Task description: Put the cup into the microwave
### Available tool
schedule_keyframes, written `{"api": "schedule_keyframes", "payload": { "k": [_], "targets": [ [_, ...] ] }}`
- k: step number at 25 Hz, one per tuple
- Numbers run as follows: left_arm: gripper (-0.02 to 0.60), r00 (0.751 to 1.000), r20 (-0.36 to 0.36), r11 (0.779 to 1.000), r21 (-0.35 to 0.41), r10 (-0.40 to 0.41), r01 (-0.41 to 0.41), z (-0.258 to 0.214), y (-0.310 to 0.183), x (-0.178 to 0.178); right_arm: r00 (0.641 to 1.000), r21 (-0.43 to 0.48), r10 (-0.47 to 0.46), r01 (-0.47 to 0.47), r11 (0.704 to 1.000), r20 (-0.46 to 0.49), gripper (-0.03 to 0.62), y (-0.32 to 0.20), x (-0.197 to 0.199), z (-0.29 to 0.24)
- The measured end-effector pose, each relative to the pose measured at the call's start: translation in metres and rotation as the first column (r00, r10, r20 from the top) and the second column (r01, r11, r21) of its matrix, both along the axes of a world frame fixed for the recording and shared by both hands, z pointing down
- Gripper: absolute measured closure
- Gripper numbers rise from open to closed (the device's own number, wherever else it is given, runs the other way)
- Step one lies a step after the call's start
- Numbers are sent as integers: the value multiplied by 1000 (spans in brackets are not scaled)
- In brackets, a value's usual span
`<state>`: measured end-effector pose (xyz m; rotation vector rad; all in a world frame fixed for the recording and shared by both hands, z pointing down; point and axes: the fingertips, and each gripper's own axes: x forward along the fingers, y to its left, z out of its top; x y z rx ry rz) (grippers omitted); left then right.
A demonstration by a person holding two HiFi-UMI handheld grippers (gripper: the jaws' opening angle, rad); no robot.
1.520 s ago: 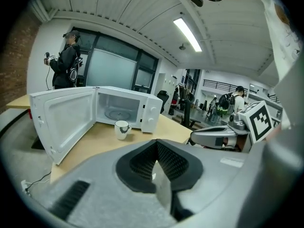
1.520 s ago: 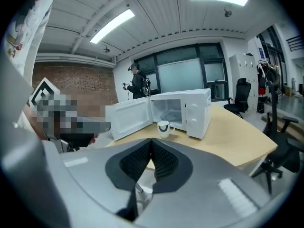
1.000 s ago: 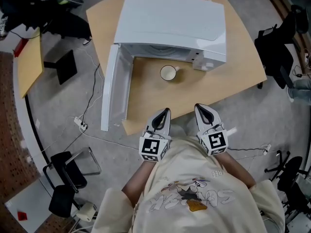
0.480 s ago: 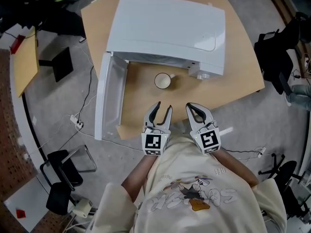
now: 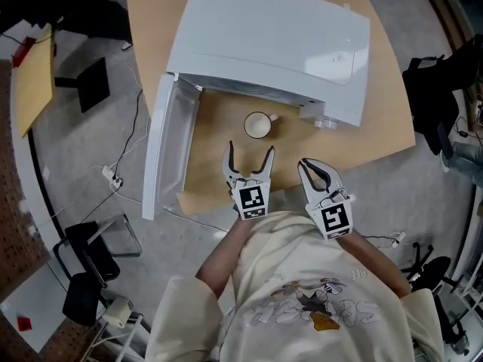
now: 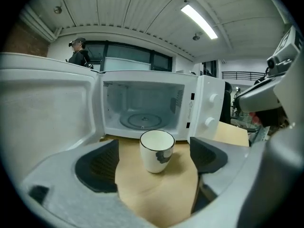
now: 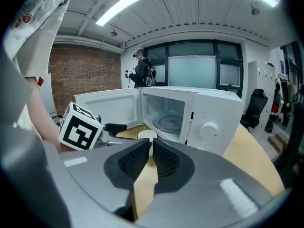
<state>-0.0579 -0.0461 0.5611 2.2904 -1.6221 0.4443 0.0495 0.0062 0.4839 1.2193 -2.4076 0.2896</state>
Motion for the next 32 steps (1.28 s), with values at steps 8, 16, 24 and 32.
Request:
{"api": "schedule_keyframes", "payload": {
  "k": [8, 16, 24, 32],
  "targets": [
    [115, 986, 14, 985, 44, -169, 168, 27, -28, 23, 998, 15, -44, 45, 999, -52, 562, -3, 5, 5],
    [142, 964, 35, 964, 46, -264, 262, 55, -44, 18, 1000, -3, -26, 26, 1000, 7, 562, -11, 7, 25],
    [158, 954, 30, 952, 82, -299, 295, 57, -49, 15, 998, 19, -20, 19, 1000, 64, 548, -32, 11, 44],
    [160, 951, 28, 944, 138, -307, 300, 53, -63, 17, 997, -12, -19, 20, 1000, 68, 553, -40, 10, 59]
  ]
}}
